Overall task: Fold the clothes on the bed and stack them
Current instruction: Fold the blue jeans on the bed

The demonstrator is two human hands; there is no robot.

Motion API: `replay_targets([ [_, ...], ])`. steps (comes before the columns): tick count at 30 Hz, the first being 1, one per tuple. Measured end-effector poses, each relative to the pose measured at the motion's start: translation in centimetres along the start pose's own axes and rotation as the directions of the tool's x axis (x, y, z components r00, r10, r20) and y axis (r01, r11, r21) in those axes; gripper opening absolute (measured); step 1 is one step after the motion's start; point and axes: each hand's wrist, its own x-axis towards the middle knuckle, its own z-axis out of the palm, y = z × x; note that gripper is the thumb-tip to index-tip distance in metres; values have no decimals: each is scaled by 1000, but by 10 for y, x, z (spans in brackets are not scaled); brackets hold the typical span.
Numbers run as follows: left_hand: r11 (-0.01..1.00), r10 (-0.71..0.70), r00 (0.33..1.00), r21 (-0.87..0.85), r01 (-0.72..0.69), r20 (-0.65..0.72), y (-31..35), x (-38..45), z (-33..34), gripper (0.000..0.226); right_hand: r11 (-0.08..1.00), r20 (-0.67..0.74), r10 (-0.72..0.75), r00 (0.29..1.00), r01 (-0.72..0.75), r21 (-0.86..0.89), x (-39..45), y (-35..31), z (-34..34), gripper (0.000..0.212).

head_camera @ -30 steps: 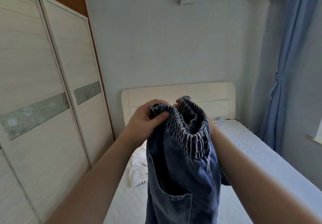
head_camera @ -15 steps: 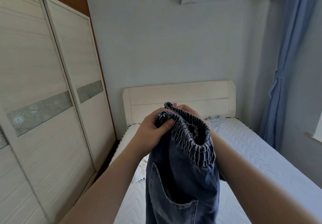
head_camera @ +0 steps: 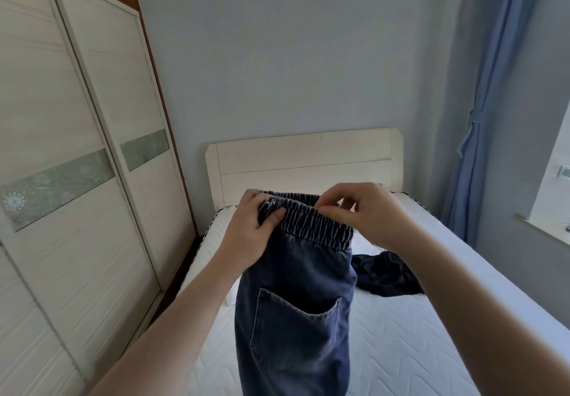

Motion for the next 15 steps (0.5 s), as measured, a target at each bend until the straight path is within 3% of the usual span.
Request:
replay_targets([
  [3,999,-19,1000,41,18,22,-2,-10,-2,13,988,27,84,996,-80,-130,-6,9,2,12],
  [5,997,-10,999,73,7,39,-3,-17,-3,1,970,139,119,983,-85,-228,-9,12,4,17],
  [9,994,14,998,110,-21,66,-1,-33,-6,15,874,474,183,862,78,-479,-10,4,10,33],
  [15,990,44,996,131,-54,82,5,-55,-10,15,778,577,244,780,198,-597,-19,-9,35,42],
])
